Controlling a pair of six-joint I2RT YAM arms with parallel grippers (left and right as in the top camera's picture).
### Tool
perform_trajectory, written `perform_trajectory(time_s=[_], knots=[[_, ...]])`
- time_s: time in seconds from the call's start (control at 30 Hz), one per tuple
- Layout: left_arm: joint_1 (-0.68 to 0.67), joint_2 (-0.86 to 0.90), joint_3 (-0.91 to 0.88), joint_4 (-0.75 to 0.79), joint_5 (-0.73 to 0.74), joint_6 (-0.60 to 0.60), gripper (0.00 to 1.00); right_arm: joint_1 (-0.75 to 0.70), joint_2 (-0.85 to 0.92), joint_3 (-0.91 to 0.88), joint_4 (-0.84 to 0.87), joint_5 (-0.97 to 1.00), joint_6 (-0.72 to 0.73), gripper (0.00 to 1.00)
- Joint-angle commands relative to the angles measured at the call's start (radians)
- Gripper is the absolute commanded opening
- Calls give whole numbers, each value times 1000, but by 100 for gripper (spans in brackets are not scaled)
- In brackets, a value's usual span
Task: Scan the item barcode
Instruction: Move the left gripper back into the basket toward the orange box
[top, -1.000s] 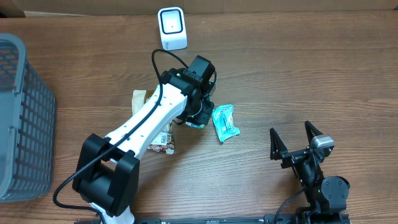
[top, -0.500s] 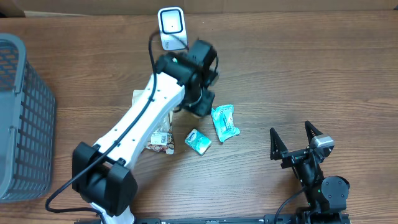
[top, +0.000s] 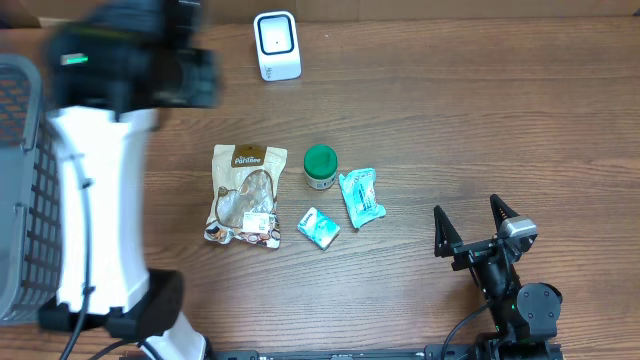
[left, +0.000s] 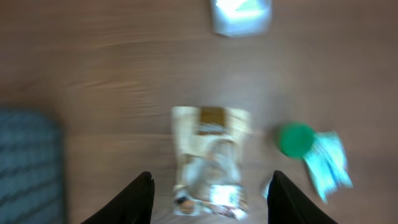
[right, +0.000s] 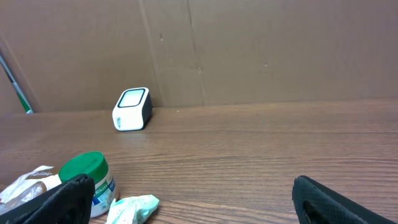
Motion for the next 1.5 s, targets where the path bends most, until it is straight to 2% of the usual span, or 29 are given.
perform_trajectory(time_s=[0.0,0.2,0.3,0.4,0.53,0.67,0.73,0.77,0.83,0.97,1.07,1.47], knots=[[245,-106,48,-16,-34,-134,46,5,-8,-11,6,-1,0,100],[689,-153,37,-16,31,-180,50,5,-8,-11,6,-1,0,100],[888,-153,-39,-16,34,-230,50,5,-8,-11,6,-1,0,100],[1018,-152,-143,1,34,-282,50,5,-8,-11,6,-1,0,100],[1144,-152,-351,105,75,-291,50,5,-8,-11,6,-1,0,100],[1193,-151,-557,252,108,-292,53,5,-8,-11,6,-1,0,100],[1194,-147,-649,324,104,-289,59,5,-8,-11,6,-1,0,100],[1194,-143,-690,354,91,-289,67,5,-8,-11,6,-1,0,100],[1194,-135,-756,396,47,-288,76,5,-8,-11,6,-1,0,100],[1199,-116,-845,437,-91,-293,80,5,-8,-11,6,-1,0,100],[1204,-105,-877,457,-147,-293,88,5,-8,-11,6,-1,0,100],[1264,-87,-928,505,-186,-293,85,5,-8,-11,6,-1,0,100]])
